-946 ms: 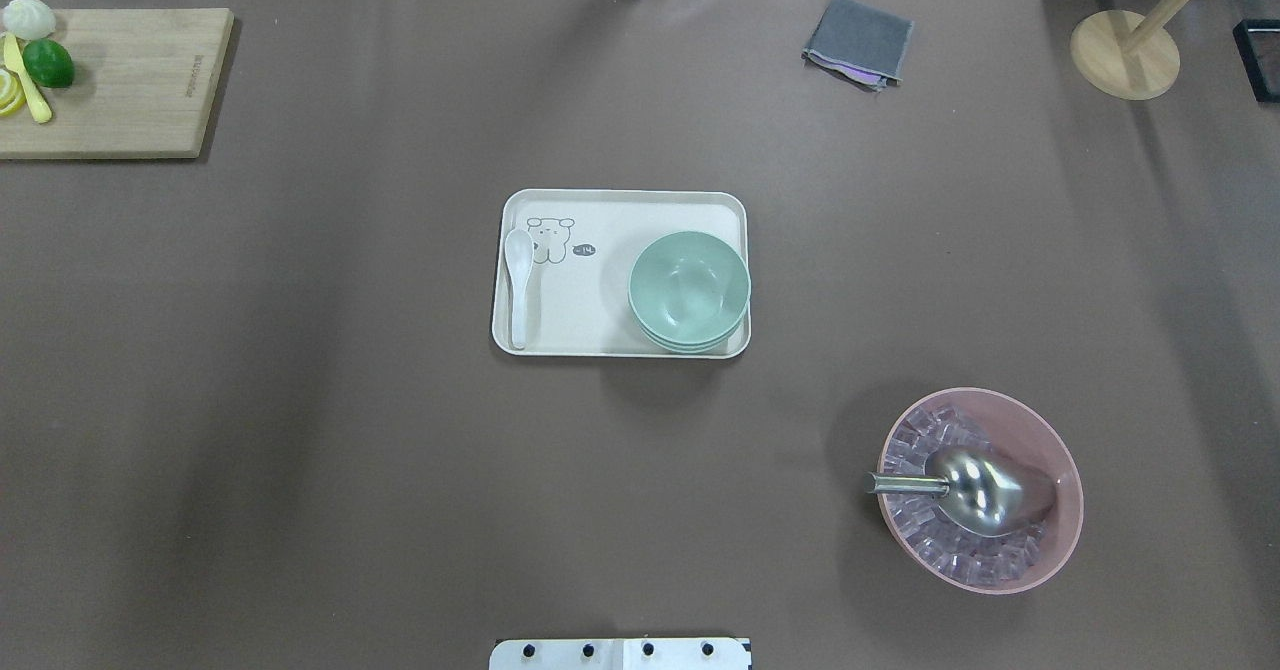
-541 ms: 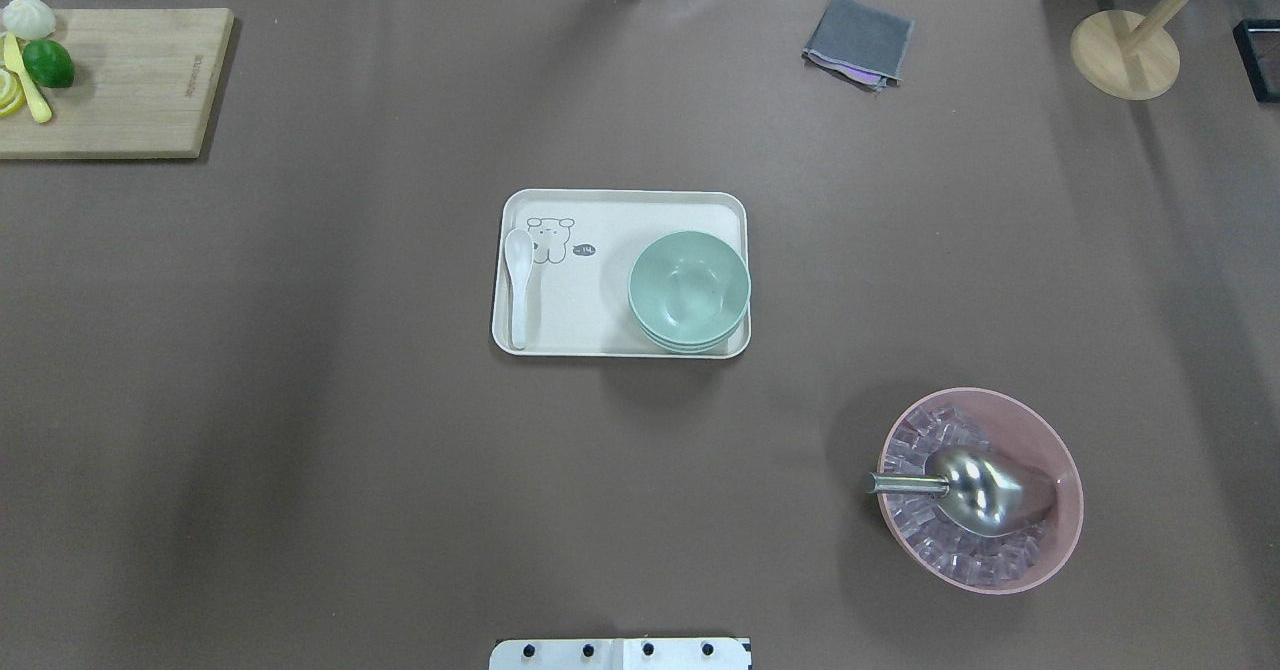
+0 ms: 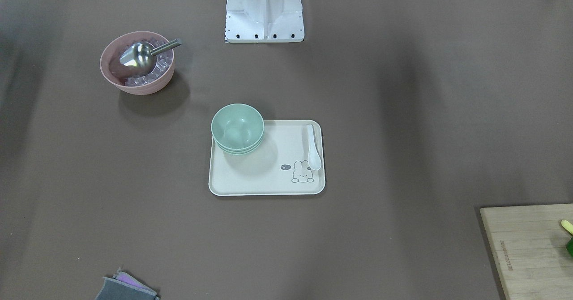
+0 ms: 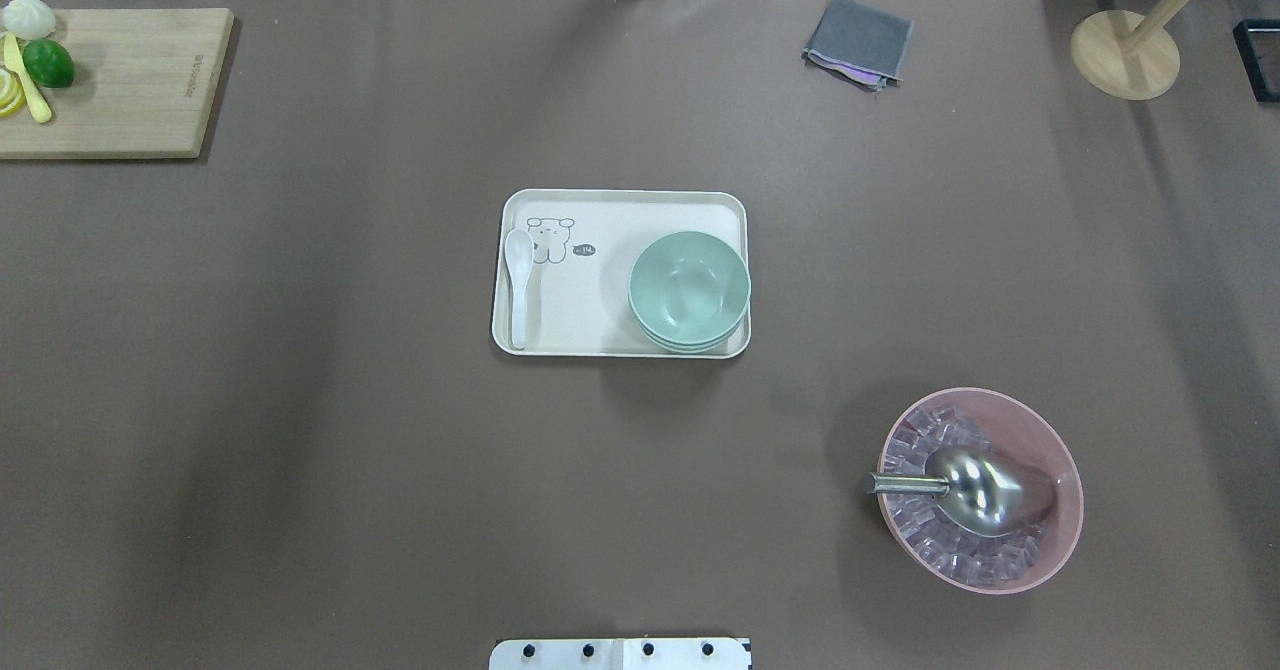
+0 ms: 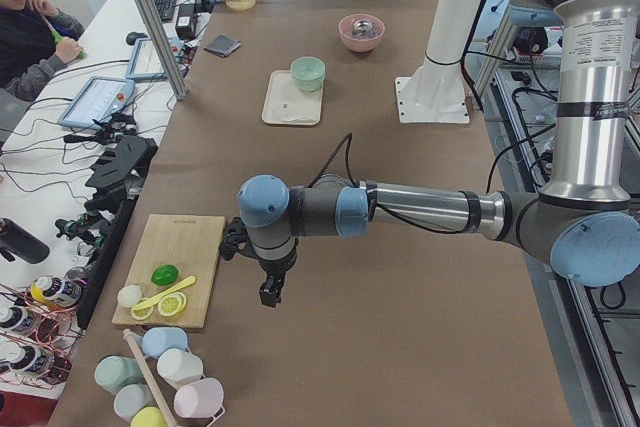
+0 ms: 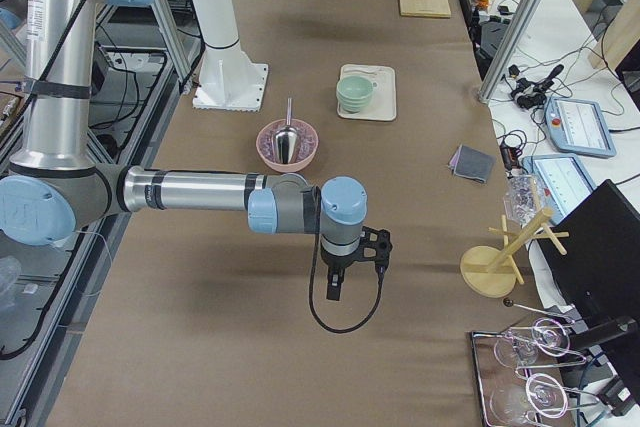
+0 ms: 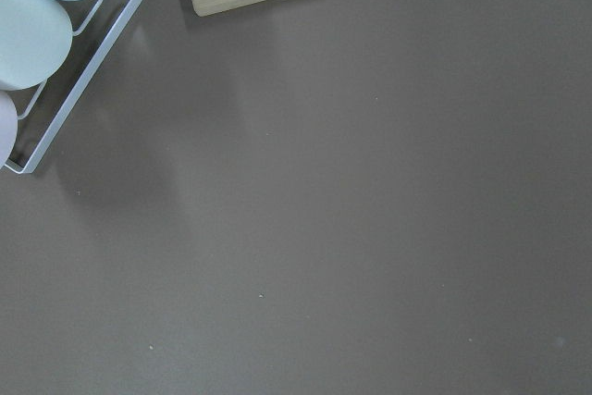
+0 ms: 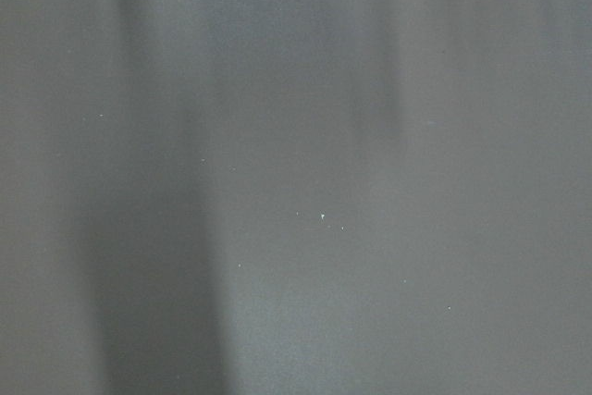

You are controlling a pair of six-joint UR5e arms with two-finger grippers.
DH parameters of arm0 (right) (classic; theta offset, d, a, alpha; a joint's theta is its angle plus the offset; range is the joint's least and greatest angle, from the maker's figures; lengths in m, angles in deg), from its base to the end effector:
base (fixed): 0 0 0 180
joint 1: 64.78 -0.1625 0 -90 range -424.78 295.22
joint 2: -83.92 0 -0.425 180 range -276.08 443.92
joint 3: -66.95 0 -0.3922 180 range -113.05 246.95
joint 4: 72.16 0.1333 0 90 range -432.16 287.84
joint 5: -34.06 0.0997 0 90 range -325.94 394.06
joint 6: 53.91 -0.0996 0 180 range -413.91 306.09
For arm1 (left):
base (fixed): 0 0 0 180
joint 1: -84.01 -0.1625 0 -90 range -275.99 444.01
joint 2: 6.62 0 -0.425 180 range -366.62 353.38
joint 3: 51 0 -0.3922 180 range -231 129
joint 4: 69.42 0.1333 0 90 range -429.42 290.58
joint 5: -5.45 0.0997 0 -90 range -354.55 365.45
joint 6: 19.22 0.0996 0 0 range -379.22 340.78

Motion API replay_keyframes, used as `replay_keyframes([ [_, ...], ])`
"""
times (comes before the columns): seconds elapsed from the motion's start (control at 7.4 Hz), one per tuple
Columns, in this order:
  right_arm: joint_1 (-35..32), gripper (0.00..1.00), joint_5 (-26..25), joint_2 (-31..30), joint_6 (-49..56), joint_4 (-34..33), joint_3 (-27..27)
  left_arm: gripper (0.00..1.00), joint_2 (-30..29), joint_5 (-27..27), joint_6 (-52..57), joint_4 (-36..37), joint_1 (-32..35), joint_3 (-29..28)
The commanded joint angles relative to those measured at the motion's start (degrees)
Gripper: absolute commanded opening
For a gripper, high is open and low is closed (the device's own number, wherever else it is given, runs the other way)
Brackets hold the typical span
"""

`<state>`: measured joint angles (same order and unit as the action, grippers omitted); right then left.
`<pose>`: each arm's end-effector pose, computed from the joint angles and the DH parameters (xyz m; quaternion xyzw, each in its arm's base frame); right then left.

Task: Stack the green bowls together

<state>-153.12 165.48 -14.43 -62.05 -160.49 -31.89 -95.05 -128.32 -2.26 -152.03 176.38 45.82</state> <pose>0.0548 -0.4347 0.6505 -0.0126 -0.3538 0.0462 0.9341 -0.0840 -0.4728 0.6270 0.0455 0.3703 0.1109 0.9211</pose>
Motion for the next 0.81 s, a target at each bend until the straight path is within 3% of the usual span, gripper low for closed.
replay_keyframes([
  [0.0, 0.3, 1.0, 0.1, 0.0, 0.0, 0.0, 0.0, 0.98, -0.1, 0.0, 0.0, 0.1, 0.0, -0.1],
  [0.68, 0.9, 1.0, 0.1, 0.0, -0.1, 0.0, 0.0, 0.98, -0.1, 0.0, 0.0, 0.1, 0.0, -0.1],
])
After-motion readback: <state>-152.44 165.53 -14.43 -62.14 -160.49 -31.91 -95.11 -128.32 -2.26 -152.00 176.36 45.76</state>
